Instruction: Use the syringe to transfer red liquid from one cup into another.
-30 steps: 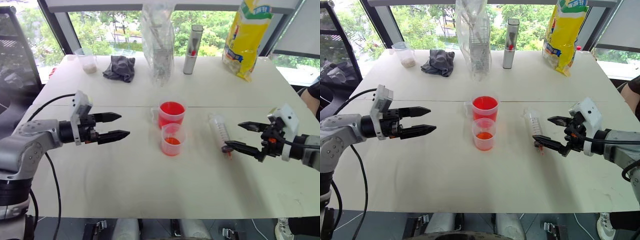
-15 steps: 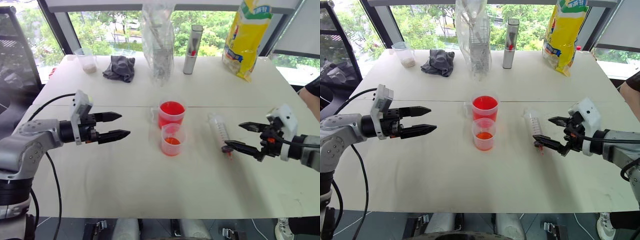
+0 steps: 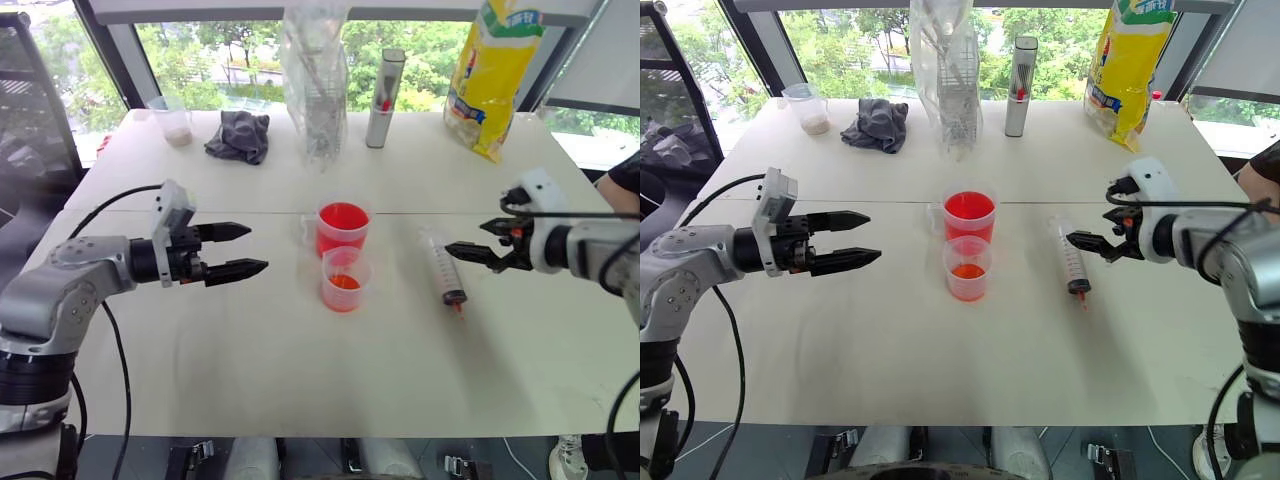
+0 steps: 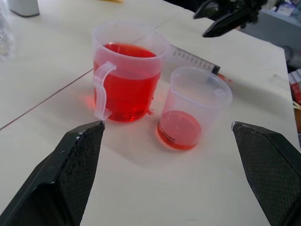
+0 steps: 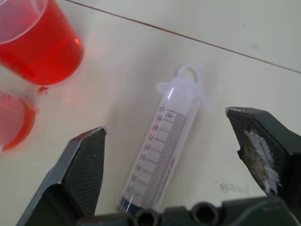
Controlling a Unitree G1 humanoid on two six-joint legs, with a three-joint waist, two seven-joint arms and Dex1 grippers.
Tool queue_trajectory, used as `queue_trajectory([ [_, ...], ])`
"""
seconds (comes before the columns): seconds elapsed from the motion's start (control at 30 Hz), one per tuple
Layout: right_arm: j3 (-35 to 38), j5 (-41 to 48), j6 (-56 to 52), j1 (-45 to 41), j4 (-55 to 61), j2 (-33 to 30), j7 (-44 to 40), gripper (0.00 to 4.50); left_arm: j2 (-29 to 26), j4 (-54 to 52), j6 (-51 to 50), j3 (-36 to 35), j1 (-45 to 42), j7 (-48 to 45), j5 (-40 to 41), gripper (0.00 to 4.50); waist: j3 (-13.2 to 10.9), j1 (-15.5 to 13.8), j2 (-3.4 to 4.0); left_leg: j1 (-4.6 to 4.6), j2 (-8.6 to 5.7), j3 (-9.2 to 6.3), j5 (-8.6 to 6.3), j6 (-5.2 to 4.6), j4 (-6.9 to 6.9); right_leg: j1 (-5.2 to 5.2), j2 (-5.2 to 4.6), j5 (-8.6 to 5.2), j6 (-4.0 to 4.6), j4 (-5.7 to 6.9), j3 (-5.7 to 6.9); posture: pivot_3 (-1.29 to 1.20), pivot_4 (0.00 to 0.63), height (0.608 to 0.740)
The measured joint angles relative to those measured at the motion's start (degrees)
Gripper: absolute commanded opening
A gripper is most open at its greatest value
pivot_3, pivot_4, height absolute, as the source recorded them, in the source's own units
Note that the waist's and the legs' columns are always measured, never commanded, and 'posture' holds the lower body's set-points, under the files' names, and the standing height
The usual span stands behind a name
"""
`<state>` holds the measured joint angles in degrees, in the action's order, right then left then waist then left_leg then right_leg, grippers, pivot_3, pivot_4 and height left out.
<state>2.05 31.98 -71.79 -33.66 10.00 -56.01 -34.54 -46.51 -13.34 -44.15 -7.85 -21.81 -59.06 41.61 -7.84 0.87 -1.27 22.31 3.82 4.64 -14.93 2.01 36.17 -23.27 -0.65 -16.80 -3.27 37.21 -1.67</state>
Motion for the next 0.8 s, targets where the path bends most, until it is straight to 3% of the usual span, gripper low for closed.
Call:
queue_trajectory([
  [0.33, -12.07, -5.61, -15.81, -17.79, -21.92, 8.76, 3.83, 4.44, 0.75, -1.1, 0.64, -0.17, 2.0, 1.7, -0.08, 4.5, 0.0, 0.03, 0.0, 0.08, 0.0, 0.04, 0.0, 0.0, 0.0, -0.1, -0.01, 0.01, 0.0, 0.0, -0.03, 0.0, 0.15, 0.74],
  [0.8, -27.07, -12.19, -13.78, -26.19, -38.99, 13.44, -2.04, 4.44, 0.75, -3.72, 0.68, -0.8, 4.03, 2.93, 0.32, 4.5, 0.02, 0.23, -0.02, 0.06, 0.0, 0.05, 0.0, 0.0, 0.0, -0.1, 0.0, 0.01, 0.0, 0.02, -0.02, 0.0, 0.15, 0.74],
])
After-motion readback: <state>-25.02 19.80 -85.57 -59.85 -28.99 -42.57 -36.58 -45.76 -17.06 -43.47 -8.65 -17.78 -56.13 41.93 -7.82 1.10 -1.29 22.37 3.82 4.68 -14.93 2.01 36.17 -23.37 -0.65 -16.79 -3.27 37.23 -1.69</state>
